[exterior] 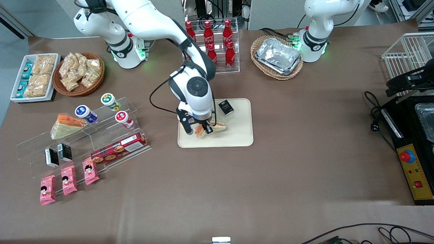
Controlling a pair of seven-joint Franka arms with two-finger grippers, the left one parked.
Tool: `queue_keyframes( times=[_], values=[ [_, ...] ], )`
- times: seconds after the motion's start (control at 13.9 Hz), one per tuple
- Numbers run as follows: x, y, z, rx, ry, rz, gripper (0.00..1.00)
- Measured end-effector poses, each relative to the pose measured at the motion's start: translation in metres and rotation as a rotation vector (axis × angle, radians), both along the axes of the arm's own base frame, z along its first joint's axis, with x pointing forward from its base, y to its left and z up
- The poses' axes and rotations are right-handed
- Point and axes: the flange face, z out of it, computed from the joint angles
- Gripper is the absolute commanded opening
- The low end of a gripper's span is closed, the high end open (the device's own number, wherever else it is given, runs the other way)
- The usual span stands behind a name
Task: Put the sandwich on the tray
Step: 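Lower the held sandwich onto the cream tray beside the black packets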
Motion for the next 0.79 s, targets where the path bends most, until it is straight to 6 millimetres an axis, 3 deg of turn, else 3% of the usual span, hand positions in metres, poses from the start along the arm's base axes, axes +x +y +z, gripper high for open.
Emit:
queue_keyframes(
  times=[0.79],
  values=[
    [0.007, 0.01, -0.037, 0.012, -0.032, -0.117, 0.0]
  ],
)
